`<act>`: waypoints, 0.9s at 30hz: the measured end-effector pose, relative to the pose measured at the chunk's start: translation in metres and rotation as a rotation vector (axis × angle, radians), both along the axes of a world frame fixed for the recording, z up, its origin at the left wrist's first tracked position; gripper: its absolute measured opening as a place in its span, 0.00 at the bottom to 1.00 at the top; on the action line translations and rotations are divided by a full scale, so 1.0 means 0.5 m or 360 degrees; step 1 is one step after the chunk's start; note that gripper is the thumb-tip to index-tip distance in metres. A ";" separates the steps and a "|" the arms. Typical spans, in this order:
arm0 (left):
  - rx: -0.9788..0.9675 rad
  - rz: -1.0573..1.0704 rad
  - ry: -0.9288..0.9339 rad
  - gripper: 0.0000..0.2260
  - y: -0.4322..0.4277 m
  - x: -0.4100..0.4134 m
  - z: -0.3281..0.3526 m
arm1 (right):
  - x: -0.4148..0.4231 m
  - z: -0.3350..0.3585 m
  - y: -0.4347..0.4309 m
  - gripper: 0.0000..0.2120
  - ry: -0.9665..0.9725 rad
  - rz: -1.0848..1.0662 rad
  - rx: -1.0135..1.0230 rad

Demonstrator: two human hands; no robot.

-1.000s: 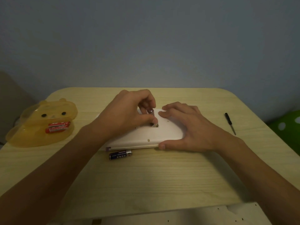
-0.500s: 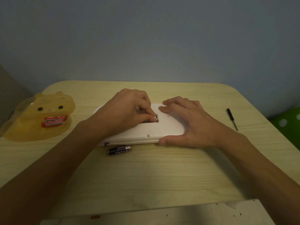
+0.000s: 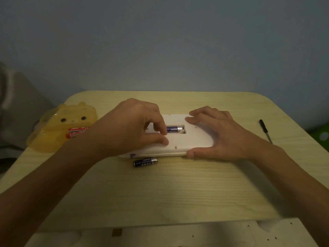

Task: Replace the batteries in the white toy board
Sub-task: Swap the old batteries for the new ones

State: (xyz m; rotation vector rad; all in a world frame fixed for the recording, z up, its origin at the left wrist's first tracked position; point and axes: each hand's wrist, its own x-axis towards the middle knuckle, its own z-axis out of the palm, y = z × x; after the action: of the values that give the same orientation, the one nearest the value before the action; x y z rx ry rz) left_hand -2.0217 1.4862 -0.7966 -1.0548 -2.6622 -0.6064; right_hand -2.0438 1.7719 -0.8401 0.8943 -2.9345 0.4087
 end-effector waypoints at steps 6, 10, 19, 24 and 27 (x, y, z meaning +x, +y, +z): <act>-0.0474 0.0047 -0.0045 0.12 -0.023 0.062 -0.017 | 0.001 0.002 -0.002 0.50 -0.0015 -0.0010 -0.0030; -0.0903 0.0179 -0.0081 0.17 -0.014 0.074 -0.009 | 0.005 0.004 -0.004 0.51 -0.0027 -0.0042 -0.0040; -0.0932 0.0076 0.0031 0.24 -0.008 0.079 -0.018 | 0.003 0.007 -0.008 0.51 -0.0050 -0.0070 0.0003; 0.0019 -0.0116 -0.0198 0.08 -0.018 0.071 -0.004 | 0.002 0.005 -0.008 0.50 -0.0034 -0.0067 0.0019; 0.0456 -0.0100 -0.0343 0.12 -0.010 0.042 0.000 | 0.001 0.007 -0.010 0.50 -0.0037 -0.0072 0.0052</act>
State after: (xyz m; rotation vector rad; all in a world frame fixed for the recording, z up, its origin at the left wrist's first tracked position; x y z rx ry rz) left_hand -2.0006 1.4811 -0.7967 -1.0437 -2.6154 -1.1341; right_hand -2.0432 1.7670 -0.8367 0.8309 -2.9847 0.3725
